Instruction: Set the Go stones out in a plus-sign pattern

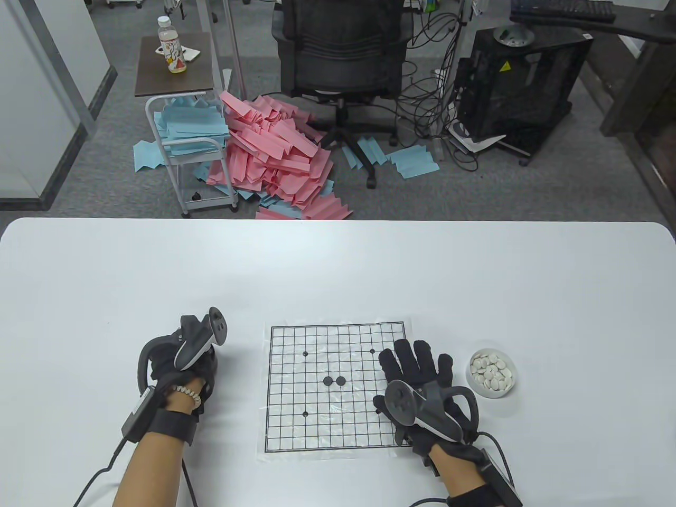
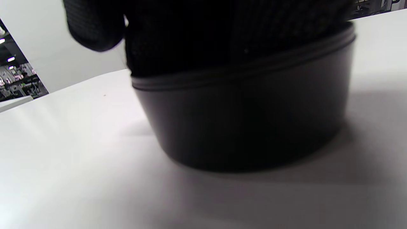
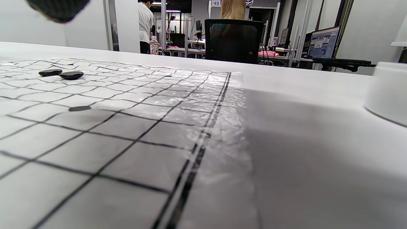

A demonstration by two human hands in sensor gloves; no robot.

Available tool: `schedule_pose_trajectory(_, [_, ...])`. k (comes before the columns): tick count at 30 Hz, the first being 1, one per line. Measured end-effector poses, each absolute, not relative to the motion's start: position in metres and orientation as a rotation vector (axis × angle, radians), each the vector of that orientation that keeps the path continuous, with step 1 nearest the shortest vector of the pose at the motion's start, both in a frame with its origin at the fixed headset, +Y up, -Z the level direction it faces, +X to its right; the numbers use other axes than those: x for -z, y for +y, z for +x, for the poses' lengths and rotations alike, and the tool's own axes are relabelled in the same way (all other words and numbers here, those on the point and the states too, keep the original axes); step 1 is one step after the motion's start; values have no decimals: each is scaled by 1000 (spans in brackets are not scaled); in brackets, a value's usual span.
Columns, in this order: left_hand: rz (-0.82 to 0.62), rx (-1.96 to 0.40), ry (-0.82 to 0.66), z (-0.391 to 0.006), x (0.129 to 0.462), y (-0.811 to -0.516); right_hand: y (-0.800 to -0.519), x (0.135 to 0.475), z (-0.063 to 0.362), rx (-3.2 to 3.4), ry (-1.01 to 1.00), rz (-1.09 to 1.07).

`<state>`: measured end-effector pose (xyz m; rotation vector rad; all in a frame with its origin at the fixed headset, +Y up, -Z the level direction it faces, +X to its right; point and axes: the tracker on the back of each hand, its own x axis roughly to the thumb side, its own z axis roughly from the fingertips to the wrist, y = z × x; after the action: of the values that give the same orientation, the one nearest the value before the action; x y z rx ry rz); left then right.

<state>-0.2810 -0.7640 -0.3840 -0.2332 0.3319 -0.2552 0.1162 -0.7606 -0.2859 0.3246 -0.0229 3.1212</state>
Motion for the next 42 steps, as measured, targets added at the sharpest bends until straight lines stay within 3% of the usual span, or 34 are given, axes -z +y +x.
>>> schedule_pose_trajectory(27, [-133, 263, 292, -285, 377, -752, -761, 286, 115, -3121, -22, 332])
schedule_pose_trajectory(37, [-4, 220, 161, -241, 374, -716, -762, 286, 115, -3121, -19, 334])
schedule_pose_trajectory(42, [-12, 91, 43, -204, 373, -713, -762, 286, 115, -3121, -21, 333])
